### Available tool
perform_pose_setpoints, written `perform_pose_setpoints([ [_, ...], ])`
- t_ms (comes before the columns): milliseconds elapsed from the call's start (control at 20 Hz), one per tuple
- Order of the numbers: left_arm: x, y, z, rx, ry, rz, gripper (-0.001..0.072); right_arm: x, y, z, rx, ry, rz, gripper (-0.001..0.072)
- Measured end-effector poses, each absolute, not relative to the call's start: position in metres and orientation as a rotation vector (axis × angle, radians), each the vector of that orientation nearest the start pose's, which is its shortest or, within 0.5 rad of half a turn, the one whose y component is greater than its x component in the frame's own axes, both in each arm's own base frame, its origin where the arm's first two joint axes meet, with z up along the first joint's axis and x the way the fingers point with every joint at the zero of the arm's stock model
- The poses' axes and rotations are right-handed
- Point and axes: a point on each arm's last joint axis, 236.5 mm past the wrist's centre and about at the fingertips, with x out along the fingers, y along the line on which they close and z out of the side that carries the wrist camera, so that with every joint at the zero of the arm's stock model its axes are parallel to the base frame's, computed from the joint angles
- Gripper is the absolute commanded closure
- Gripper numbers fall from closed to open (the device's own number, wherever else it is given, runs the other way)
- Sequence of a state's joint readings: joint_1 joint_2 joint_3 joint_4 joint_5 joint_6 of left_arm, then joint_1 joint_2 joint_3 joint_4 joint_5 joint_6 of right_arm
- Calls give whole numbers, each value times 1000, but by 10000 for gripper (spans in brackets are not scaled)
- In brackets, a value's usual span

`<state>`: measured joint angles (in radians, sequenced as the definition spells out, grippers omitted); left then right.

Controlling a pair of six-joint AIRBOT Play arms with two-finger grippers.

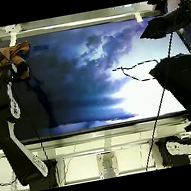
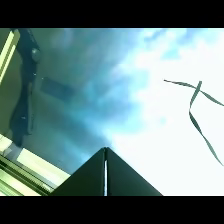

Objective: Fold the clothes and pants, and hang the long-sleeved shirts on hangers.

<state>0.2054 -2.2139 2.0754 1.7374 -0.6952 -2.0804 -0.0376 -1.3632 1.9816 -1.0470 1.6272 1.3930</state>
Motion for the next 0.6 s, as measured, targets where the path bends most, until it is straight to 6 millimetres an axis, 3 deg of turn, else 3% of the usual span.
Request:
perform_pose_setpoints([
  [150,657,164,-73,-418,765,452,684,397,103,260,94,929,539,699],
  [250,658,163,-51,-411,743,446,684,397,102,259,92,932,536,699],
  [400,651,154,19,-352,698,409,685,392,92,254,63,965,502,699],
  [500,638,136,85,-283,660,366,685,384,80,248,7,1009,470,699],
  [600,612,106,150,-213,640,310,686,375,62,241,-65,1056,421,699],
])
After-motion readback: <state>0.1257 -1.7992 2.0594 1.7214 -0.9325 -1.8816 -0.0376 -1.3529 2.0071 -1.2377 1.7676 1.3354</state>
